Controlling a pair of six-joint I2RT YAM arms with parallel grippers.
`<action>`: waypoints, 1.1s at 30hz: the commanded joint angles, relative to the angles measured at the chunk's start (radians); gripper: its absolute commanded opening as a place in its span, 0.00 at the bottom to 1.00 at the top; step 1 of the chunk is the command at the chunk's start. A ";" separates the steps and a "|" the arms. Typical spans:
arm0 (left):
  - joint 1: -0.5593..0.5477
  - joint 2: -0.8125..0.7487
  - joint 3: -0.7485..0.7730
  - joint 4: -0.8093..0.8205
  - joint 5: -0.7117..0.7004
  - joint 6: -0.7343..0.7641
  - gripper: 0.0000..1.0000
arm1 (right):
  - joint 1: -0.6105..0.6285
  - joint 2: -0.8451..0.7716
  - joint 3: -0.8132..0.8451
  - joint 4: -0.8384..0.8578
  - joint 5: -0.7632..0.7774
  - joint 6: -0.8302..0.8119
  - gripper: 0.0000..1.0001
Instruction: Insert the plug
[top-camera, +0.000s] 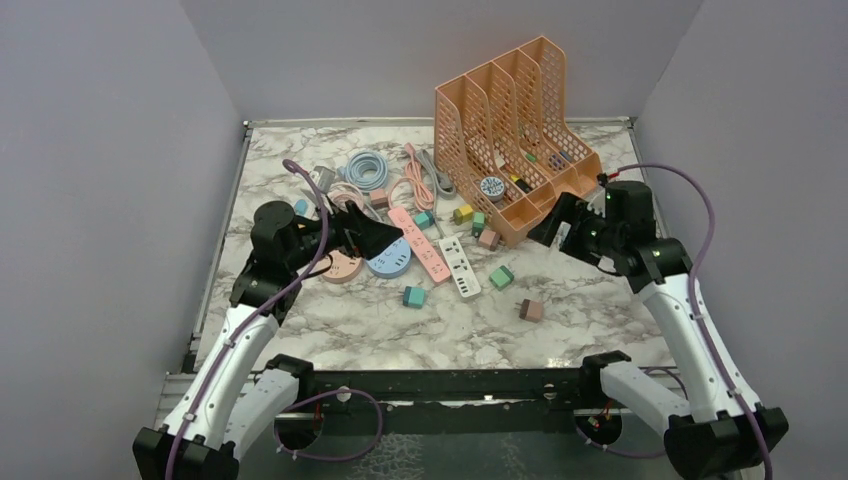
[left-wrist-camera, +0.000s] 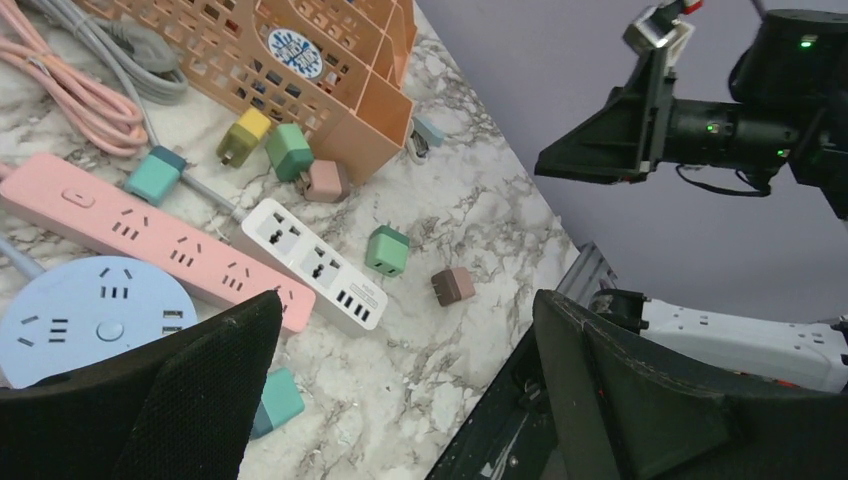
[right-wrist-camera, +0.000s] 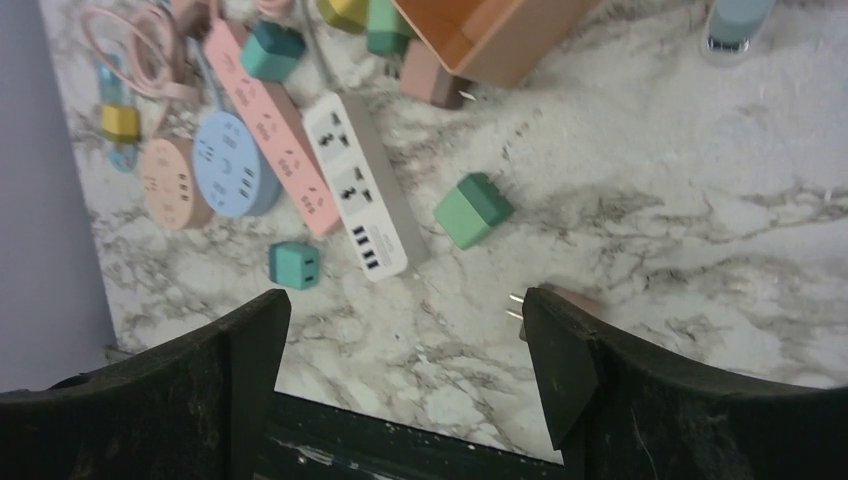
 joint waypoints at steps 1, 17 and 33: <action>-0.023 -0.017 -0.043 0.094 -0.037 -0.062 0.99 | 0.006 0.041 -0.076 -0.082 -0.002 0.007 0.86; -0.168 0.158 -0.050 0.205 -0.150 -0.137 0.99 | 0.070 0.160 -0.312 0.043 0.203 0.110 0.78; -0.175 0.163 -0.084 0.215 -0.156 -0.139 0.99 | 0.218 0.356 -0.335 0.094 0.349 0.220 0.55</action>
